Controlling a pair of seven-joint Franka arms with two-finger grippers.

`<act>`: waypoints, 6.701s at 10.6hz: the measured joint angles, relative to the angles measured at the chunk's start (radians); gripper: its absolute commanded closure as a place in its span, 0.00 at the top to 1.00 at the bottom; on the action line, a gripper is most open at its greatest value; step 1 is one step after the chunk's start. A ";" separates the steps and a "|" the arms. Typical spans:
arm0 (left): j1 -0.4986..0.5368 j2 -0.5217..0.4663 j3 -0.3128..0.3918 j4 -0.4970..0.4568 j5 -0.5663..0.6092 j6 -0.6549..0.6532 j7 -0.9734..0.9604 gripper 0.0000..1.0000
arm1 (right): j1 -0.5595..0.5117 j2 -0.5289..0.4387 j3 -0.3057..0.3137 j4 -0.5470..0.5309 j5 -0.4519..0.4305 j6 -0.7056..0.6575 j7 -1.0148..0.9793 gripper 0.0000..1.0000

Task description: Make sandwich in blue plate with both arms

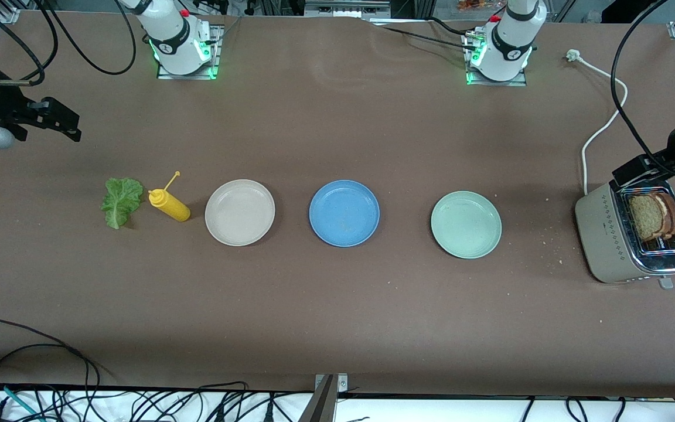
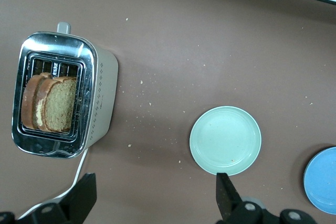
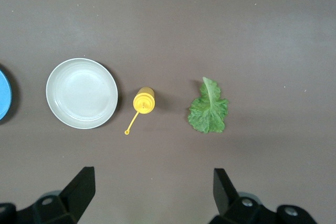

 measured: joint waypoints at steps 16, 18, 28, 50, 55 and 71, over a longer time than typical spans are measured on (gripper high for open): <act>0.001 0.012 0.000 -0.001 0.000 -0.001 0.000 1.00 | 0.008 0.004 0.007 0.016 0.044 0.005 0.000 1.00; 0.001 0.012 0.000 -0.001 0.000 -0.001 0.000 1.00 | 0.008 0.004 0.007 0.016 0.044 0.005 0.000 1.00; 0.001 0.013 0.000 -0.001 0.000 -0.001 0.000 1.00 | 0.007 0.004 0.004 0.016 0.044 0.005 0.000 1.00; 0.001 0.022 0.000 -0.001 0.000 -0.001 0.000 1.00 | 0.006 0.004 0.001 0.016 0.044 0.005 0.000 1.00; 0.001 0.022 0.000 -0.001 0.000 -0.001 0.000 1.00 | 0.006 0.004 0.001 0.016 0.044 0.005 0.000 1.00; 0.211 0.179 0.014 -0.004 0.012 0.056 0.238 0.98 | 0.004 0.005 0.000 0.016 0.045 0.005 0.000 1.00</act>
